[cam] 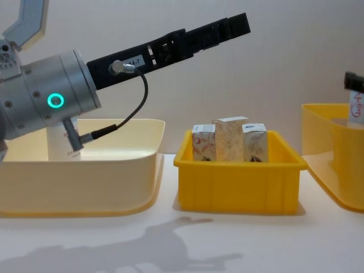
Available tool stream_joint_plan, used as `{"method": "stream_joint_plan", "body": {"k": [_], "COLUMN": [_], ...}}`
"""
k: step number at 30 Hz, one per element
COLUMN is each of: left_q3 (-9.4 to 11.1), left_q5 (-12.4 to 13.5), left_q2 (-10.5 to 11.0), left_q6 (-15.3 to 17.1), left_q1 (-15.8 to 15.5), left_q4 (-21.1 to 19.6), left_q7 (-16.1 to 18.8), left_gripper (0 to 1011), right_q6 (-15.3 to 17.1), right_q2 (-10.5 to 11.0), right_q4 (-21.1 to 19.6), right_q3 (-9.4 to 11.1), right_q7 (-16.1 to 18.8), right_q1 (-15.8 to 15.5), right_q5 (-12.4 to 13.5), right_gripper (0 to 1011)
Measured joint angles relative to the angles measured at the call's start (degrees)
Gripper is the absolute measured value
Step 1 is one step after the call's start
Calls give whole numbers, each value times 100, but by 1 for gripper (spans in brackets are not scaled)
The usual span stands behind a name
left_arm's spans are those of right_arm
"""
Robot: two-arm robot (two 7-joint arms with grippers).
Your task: Bimanual collaborative sorting of washing and personal care products
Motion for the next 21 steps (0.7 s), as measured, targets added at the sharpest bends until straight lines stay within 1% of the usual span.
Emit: {"method": "stream_joint_plan", "body": {"k": [3,9,21], "left_q3": [0,0,0], "left_q5": [0,0,0], "left_q2": [0,0,0], "left_q6": [0,0,0], "left_q1": [0,0,0], "left_q4": [0,0,0], "left_q7": [0,0,0], "left_gripper": [1003,1003,1003], "right_q6": [-172,-406,-643], "right_q2": [7,19,24], "right_q4": [-98,-279,-484], "right_q3": [27,83,152], "right_q7": [125,344,567], "right_q1": [-39,-135,-244], "right_q5": [66,178,289], "right_gripper": [1001,1001,1001]}}
